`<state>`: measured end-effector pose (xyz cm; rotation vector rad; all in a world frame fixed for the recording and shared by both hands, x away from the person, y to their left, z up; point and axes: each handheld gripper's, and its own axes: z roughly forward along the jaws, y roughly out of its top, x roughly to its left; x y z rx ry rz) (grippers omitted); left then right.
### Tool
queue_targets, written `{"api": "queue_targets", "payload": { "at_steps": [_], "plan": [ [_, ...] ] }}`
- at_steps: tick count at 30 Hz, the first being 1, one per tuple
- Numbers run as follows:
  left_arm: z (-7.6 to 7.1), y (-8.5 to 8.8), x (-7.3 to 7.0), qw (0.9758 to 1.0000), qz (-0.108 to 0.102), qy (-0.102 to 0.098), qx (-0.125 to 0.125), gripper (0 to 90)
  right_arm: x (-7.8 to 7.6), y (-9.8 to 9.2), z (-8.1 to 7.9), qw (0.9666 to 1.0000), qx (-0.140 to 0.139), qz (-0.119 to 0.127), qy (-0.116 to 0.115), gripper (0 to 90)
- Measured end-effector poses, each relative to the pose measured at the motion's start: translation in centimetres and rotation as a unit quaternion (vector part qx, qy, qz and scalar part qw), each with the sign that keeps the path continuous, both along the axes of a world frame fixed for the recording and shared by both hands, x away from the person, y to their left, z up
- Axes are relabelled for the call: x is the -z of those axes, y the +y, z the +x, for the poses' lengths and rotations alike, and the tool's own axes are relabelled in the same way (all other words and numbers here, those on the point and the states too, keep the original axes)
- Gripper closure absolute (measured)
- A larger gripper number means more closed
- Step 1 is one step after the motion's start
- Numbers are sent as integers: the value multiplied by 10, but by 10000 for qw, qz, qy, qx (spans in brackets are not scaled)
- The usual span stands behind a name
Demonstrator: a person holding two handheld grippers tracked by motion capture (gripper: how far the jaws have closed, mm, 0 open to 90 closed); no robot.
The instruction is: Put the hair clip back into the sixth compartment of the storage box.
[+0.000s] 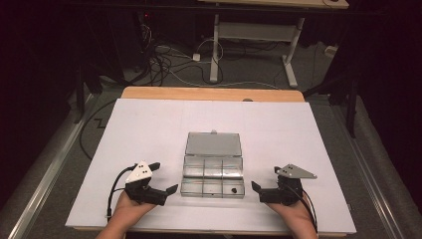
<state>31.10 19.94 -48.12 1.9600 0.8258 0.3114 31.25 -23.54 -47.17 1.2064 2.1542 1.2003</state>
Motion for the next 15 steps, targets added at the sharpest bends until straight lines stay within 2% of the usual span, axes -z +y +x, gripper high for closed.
{"api": "queue_targets", "payload": {
  "at_steps": [3,6,9,11,15],
  "plan": [
    [3,2,-1,9998,-47,137,-110,0,-1,0,0,10000,-8,61,10,4],
    [6,2,-3,9997,34,192,-153,0,-1,0,3,10000,4,56,19,4],
    [9,5,-6,9993,-168,310,-122,0,-1,3,6,10000,-22,32,10,4],
    [11,6,-8,9992,-211,307,-167,1,-1,4,9,10000,-47,63,7,4],
    [15,5,-12,9993,-142,238,-233,1,-1,7,15,10000,-32,11,1,4]
  ]
}}
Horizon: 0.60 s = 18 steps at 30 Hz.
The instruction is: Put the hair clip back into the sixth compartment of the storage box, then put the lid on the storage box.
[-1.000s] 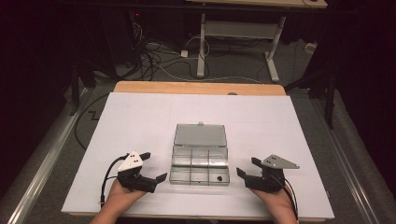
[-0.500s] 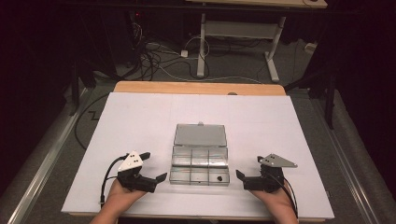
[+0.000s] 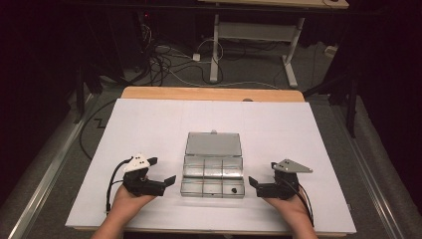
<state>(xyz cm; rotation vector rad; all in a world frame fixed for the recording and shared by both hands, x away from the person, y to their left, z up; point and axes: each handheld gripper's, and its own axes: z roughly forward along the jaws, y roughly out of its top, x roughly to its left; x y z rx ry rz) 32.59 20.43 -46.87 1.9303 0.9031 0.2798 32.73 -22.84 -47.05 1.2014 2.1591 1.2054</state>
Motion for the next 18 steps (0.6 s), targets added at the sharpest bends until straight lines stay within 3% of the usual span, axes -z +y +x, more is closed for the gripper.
{"api": "queue_targets", "payload": {
  "at_steps": [3,11,18],
  "plan": [
    [4,-3,-1,10000,30,62,13,1,-2,1,3,10000,16,-16,-33,4],
    [11,-10,-2,9999,-140,-38,3,1,-6,3,11,10000,59,-41,-57,4],
    [20,-15,-8,9999,-120,-65,-14,1,-5,4,21,9999,90,-24,-47,4]
  ]
}}
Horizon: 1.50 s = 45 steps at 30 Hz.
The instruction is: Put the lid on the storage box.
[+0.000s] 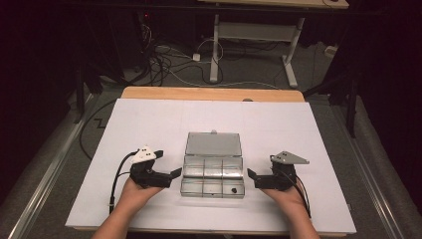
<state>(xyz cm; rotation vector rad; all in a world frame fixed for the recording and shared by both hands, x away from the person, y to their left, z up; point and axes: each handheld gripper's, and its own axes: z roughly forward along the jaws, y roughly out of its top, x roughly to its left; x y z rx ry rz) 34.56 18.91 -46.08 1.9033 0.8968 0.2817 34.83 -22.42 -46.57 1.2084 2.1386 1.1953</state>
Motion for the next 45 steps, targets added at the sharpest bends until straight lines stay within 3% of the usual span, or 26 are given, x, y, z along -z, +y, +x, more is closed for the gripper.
{"api": "queue_targets", "payload": {
  "at_steps": [17,23,27,33,42,45],
  "plan": [
    [39,-14,-9,9999,59,90,-74,1,-12,15,38,9999,-46,112,47,4],
    [53,-24,-11,9999,28,133,-38,1,-9,22,54,9998,-62,89,188,4],
    [64,-30,-11,9997,149,192,-42,1,-8,26,65,9994,-42,157,291,5],
    [79,-36,-6,9990,161,422,-46,1,-7,34,75,9990,-42,187,393,4],
    [88,-41,4,9979,126,636,-29,1,-1,47,87,9969,-181,337,685,19],
    [88,-45,6,9980,146,623,5,2,1,51,89,9958,-222,406,794,28]
  ]
}}
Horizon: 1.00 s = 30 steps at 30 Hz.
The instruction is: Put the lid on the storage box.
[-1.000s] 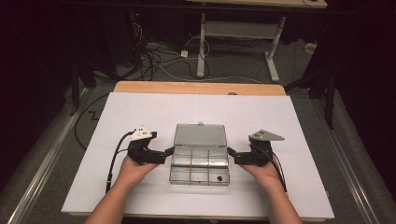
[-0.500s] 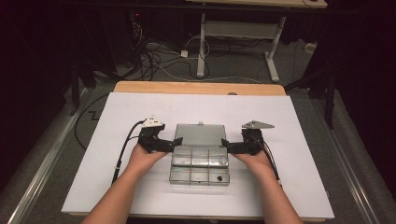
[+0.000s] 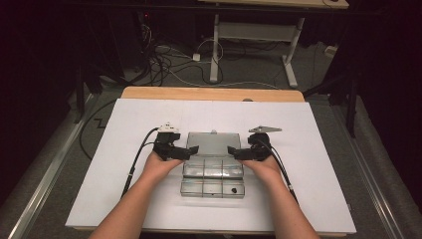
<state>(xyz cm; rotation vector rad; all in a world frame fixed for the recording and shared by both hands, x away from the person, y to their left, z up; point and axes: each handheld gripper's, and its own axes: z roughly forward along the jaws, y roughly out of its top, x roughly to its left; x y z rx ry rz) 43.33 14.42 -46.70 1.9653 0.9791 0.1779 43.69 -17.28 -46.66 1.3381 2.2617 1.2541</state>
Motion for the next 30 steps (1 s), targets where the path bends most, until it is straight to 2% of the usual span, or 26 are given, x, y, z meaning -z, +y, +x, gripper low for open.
{"api": "queue_targets", "payload": {
  "at_steps": [7,18,24,30],
  "plan": [
    [0,-7,5,9999,-89,37,68,3,4,6,2,9998,-121,91,115,55],
    [-1,-12,5,9998,-198,29,91,12,8,5,4,9982,-6,382,454,98],
    [-1,-14,4,9998,-191,31,112,14,11,5,6,9955,-8,642,703,132],
    [-1,-14,6,9997,-193,54,134,16,11,5,6,9949,0,674,747,146]
  ]
}}
